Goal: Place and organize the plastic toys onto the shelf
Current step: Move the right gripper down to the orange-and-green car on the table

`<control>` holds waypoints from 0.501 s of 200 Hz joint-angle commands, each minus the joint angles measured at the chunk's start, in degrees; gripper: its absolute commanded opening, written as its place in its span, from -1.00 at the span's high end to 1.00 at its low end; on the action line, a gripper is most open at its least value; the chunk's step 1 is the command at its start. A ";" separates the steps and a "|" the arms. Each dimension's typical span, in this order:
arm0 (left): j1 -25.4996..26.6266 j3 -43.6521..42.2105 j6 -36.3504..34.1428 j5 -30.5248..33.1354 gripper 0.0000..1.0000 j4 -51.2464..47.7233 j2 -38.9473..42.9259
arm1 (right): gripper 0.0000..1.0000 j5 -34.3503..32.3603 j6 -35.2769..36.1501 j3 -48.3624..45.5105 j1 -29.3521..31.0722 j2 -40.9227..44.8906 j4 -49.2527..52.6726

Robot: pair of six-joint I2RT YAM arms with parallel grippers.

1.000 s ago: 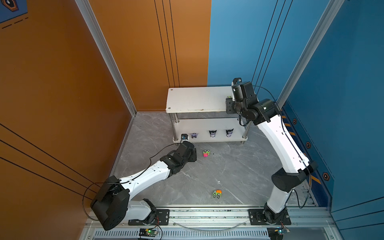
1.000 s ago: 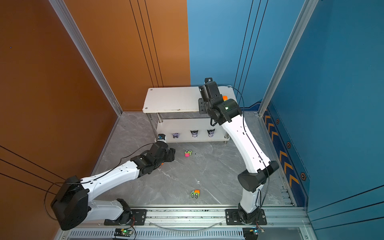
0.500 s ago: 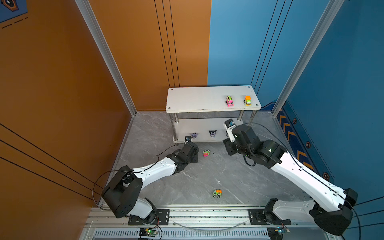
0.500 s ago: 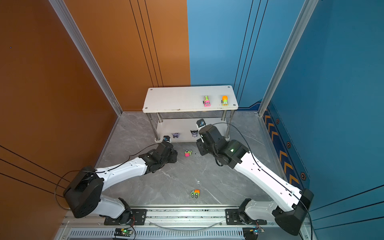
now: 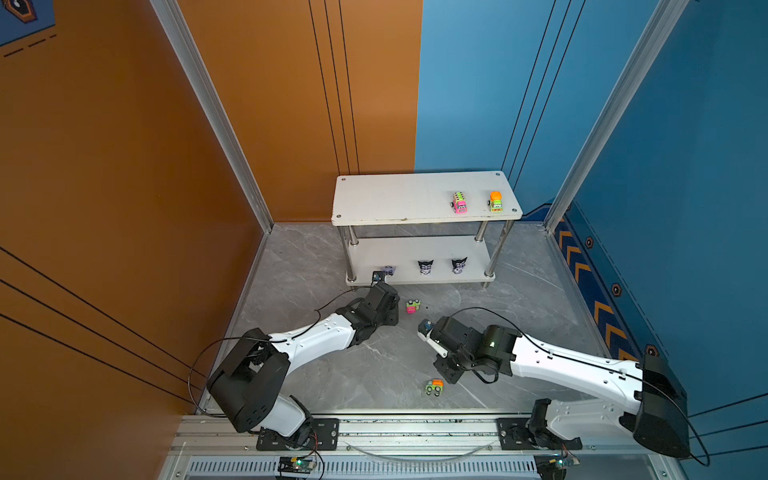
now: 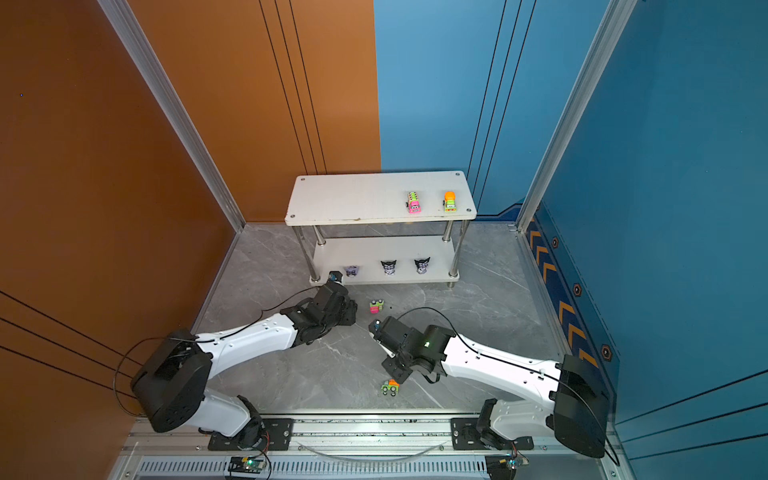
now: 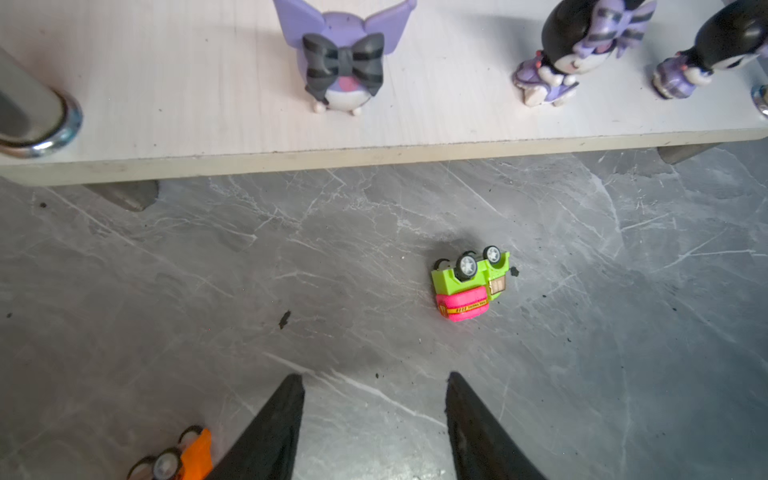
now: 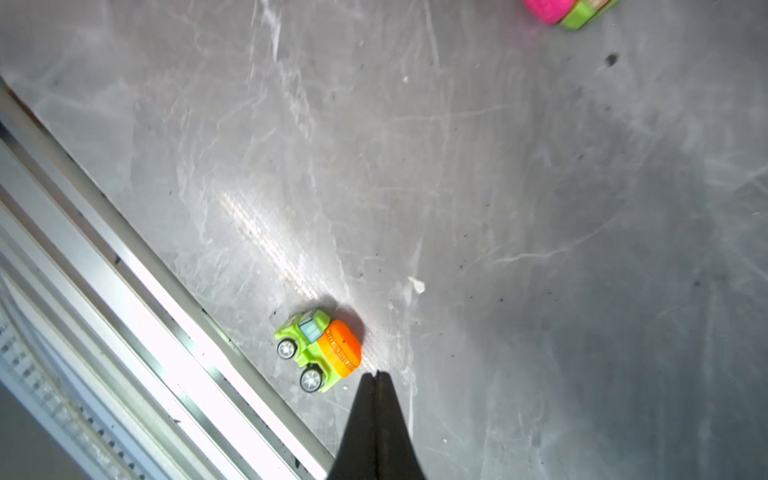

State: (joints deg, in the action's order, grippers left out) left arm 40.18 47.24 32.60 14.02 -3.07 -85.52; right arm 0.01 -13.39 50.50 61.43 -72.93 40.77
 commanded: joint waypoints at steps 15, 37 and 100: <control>-0.06 1.56 -0.02 -0.93 -0.18 0.62 -0.99 | 0.05 0.77 -2.86 -1.69 4.14 -2.67 0.52; -1.30 0.95 0.07 -0.99 -0.20 0.65 -0.04 | -0.06 0.23 -2.83 -1.42 7.45 -5.98 0.44; -6.67 -2.60 -0.28 -1.29 -0.22 -0.32 6.20 | 0.19 -1.84 -3.49 -1.15 7.76 -13.60 -2.04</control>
State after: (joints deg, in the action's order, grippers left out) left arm 34.50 45.80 32.60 13.02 -2.42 -81.93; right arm 0.16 -15.62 49.63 70.06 -84.75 40.60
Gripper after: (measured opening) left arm 0.605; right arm 0.389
